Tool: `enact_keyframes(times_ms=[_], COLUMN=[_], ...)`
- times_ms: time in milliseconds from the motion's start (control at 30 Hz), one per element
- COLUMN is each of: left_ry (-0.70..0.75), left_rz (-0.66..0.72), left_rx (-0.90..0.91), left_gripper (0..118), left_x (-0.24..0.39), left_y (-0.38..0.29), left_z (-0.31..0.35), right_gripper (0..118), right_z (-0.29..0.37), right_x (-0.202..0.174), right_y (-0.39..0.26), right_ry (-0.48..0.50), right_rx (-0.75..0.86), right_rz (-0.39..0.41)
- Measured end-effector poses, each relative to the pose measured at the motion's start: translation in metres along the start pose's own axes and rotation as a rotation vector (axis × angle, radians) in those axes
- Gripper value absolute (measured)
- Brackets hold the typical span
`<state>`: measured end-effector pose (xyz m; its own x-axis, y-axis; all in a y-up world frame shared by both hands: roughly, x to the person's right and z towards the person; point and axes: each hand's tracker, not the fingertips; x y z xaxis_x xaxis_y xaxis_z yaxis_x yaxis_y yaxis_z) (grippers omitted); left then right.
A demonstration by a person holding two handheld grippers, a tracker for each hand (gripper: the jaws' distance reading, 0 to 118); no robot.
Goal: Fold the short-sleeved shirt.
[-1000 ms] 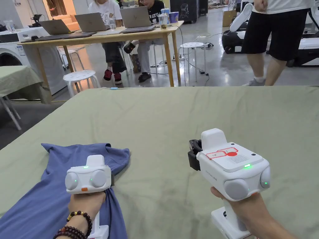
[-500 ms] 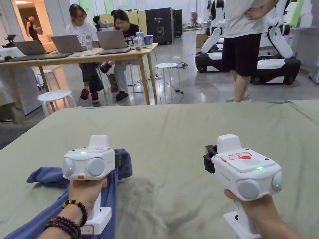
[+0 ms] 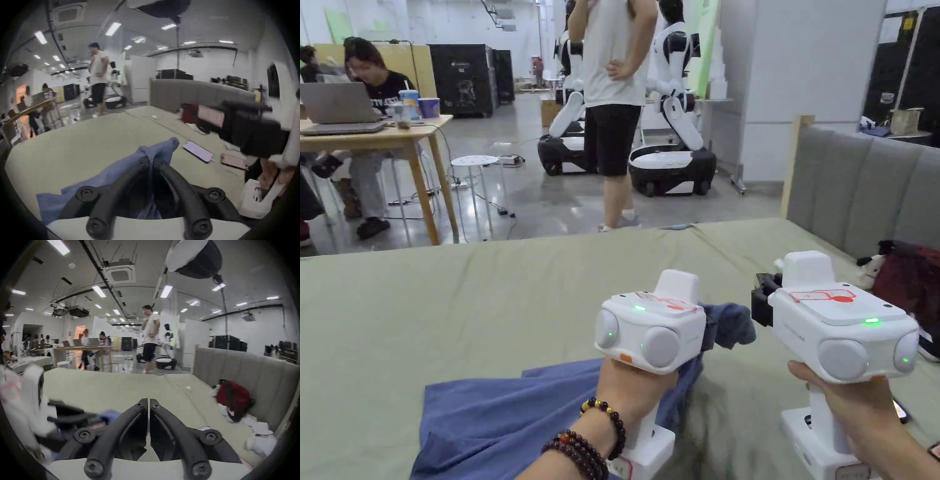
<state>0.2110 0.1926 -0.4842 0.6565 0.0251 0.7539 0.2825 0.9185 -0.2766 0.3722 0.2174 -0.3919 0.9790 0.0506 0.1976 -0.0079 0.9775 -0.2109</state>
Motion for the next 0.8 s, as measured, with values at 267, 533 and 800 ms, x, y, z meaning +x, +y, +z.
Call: enact_keyframes(times_ms=[267,533,800], left_ry=[-0.047,-0.008,0.163], left_rz=[-0.068,-0.055,0.072], left_rx=[-0.227,-0.171,-0.029], left_gripper=[3,118,90], left_x=[0.062,0.056,-0.026], left_y=[-0.073,-0.061,-0.042], left_z=[-0.077,-0.071,0.013], right_gripper=[4,4,4], right_z=[0.008,0.001,-0.004], right_x=[0.065,0.053,0.009], right_y=[-0.031,-0.045,-0.034], right_ry=[-0.093,-0.061,-0.006], right_rx=[-0.052,-0.085,-0.067], right_rz=[-0.024,-0.022,-0.021])
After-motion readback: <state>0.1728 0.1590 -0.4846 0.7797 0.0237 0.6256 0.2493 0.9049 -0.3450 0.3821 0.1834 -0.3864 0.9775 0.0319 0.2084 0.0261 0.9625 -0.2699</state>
